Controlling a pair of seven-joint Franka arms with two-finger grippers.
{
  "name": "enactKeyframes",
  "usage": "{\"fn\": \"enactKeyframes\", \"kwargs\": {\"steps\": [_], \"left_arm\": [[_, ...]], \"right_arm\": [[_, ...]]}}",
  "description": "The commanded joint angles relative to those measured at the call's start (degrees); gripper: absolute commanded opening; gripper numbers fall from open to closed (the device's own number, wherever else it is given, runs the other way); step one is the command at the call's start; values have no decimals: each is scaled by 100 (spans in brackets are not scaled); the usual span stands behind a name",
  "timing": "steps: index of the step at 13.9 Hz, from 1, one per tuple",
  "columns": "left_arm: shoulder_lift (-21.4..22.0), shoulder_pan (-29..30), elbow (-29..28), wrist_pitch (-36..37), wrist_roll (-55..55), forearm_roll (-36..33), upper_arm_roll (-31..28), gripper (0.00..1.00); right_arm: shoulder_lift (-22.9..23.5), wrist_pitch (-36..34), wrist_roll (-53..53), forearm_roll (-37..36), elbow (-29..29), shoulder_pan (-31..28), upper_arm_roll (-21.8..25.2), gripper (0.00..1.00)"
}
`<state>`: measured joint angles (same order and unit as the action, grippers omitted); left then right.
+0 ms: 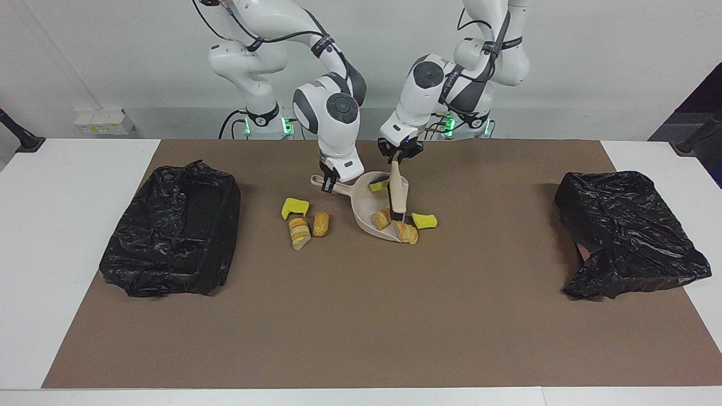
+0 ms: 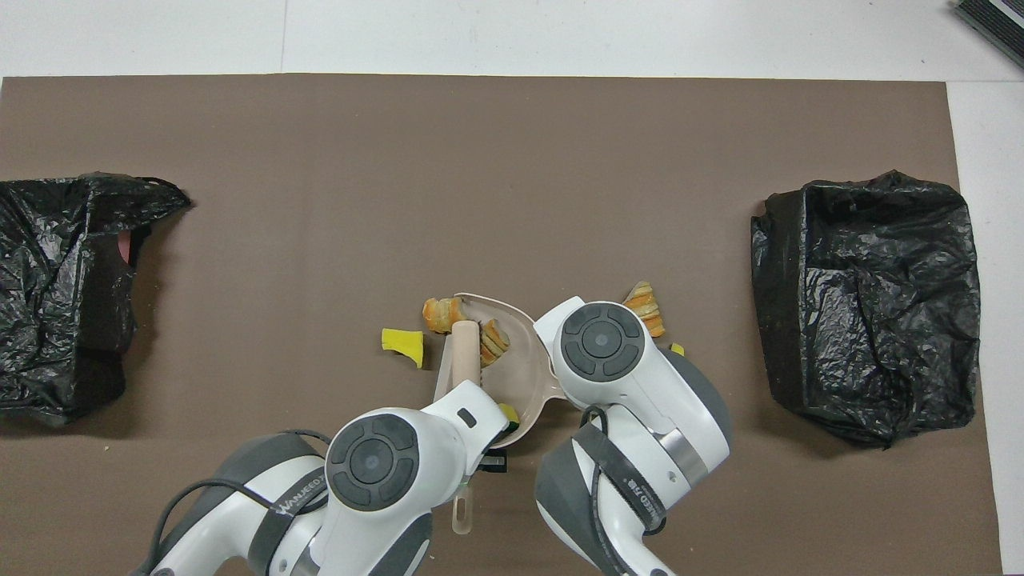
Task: Sweep and dump trash in bin
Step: 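Sweep the bread and sponges into the dustpan with the left gripper's brush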
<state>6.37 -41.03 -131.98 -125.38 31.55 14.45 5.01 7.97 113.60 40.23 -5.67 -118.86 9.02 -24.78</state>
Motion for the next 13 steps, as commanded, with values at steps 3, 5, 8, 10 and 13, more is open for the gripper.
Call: {"fn": "enactKeyframes", "kwargs": {"steps": [3,5,8,10,13], "left_arm": [[49,313,533,646,-97,-3,-159,0],[22,691,594,831,-132,-309,-159,0],[-30,1517,525,1042,-692,-417,-150,0],[-240,1896,498,946,-1281,-434,-159,0],[-706,2047,463,525,-1898,-505,-150,0]], "right_arm": [[-164,75,-103,5,-163,-40,-27,0],[-155,75,-103,14,-155,-40,-27,0],[-155,83,-111,5,-155,-40,-27,0],[-155,83,-138,5,-155,-40,-27,0],[-155,83,-217,5,-163,-40,-27,0]]}}
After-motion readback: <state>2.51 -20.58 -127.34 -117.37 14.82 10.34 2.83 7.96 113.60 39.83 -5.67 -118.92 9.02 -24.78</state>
